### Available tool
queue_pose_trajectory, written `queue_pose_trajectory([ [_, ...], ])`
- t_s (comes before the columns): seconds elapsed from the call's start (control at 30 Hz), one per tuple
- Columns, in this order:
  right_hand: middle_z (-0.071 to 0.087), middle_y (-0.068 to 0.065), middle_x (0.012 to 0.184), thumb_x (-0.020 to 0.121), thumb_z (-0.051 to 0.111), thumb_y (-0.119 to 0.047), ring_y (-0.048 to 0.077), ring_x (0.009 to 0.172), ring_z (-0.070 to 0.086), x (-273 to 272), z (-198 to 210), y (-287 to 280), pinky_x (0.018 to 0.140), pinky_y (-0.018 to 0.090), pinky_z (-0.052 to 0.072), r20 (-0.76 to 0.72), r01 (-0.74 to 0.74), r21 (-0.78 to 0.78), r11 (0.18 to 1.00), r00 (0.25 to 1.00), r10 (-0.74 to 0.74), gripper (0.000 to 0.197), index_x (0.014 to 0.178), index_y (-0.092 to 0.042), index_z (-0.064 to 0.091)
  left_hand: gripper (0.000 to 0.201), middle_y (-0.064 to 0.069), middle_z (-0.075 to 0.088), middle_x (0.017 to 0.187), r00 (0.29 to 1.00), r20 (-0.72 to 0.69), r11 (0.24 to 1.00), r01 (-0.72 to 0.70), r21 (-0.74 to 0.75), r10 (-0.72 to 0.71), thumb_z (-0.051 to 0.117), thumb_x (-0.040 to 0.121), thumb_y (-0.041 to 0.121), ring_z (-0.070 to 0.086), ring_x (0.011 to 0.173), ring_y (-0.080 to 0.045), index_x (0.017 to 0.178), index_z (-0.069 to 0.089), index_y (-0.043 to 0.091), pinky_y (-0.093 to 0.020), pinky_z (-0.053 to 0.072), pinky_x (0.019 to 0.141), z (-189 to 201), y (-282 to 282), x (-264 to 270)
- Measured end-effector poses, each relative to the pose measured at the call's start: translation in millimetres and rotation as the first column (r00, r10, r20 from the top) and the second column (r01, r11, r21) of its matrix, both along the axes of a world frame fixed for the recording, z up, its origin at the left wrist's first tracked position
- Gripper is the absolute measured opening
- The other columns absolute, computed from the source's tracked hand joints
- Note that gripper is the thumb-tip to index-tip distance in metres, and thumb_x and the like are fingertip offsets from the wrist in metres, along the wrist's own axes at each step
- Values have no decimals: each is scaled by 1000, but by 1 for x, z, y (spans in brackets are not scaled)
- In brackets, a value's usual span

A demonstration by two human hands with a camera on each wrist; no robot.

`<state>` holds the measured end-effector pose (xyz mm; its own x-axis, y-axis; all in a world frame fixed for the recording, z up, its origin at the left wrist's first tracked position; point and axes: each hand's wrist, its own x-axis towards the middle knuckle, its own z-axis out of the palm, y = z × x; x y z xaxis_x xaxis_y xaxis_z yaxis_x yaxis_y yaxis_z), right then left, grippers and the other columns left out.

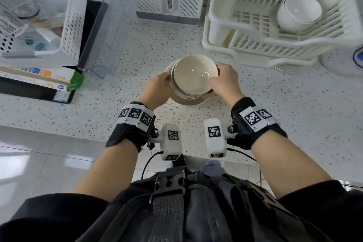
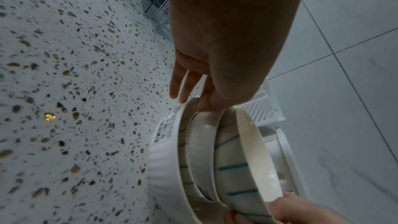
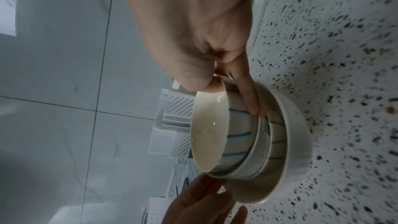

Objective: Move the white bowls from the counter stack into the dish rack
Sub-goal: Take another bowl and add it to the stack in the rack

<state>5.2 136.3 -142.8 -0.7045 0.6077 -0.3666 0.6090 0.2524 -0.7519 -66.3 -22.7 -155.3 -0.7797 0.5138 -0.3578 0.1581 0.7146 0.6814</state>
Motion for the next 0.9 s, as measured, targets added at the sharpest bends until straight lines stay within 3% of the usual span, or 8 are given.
queue_pose_trajectory([
  [0.13,63,24,108,78,42,12,43,92,63,8,13,7,68,60,58,-48,24,-101,995,998,-29,32,104,10,60,36,-17,66,107,999,14,999,-45,23,44,38,84,1,62,91,-32,115,57,3,-40,54,75,6,7,5],
  [0.2,62,18,107,81,42,13,35,83,64,14,22,12,64,56,60,-76,34,-179,983,996,-49,28,101,4,61,38,-17,66,103,997,17,997,-75,27,75,37,81,-2,59,83,-30,113,56,4,-32,47,63,8,11,7],
  [0.27,60,15,112,83,43,14,37,87,64,20,30,19,61,54,61,-121,30,-235,972,991,-59,29,99,-4,59,43,-16,63,104,994,12,994,-108,27,107,37,80,-3,57,86,-31,119,53,5,-30,43,59,13,18,11],
  [0.4,55,9,115,85,41,15,37,92,61,34,44,41,52,45,62,-204,41,-290,956,973,-104,38,112,-6,57,51,-16,57,125,982,-86,985,-168,30,170,41,86,5,55,109,-32,137,40,10,-35,46,79,28,41,22],
  [0.53,56,12,121,85,41,14,38,97,62,51,53,78,53,44,62,-253,73,-292,954,956,-151,34,105,-8,55,50,-13,47,142,972,-179,988,-148,52,155,46,90,11,45,129,-29,139,38,10,-39,40,102,39,80,34],
  [0.67,57,12,123,85,41,13,38,98,63,72,56,126,59,47,62,-281,103,-277,955,942,-184,41,119,-5,56,46,-12,49,140,972,-210,993,-85,80,100,50,90,13,48,127,-29,136,44,11,-38,37,107,41,130,51],
  [0.73,58,12,118,84,41,13,37,96,63,84,57,152,60,49,62,-309,120,-268,956,929,-204,41,118,-4,57,45,-13,52,137,975,-207,992,-60,108,81,52,88,14,53,120,-31,133,48,11,-40,40,105,42,159,59],
  [0.9,60,9,102,81,41,13,32,82,63,107,55,214,59,51,61,-346,174,-243,954,903,-253,36,106,-2,61,40,-15,54,133,961,-274,992,72,104,-41,53,89,12,41,131,-32,128,52,8,-39,34,109,44,230,74],
])
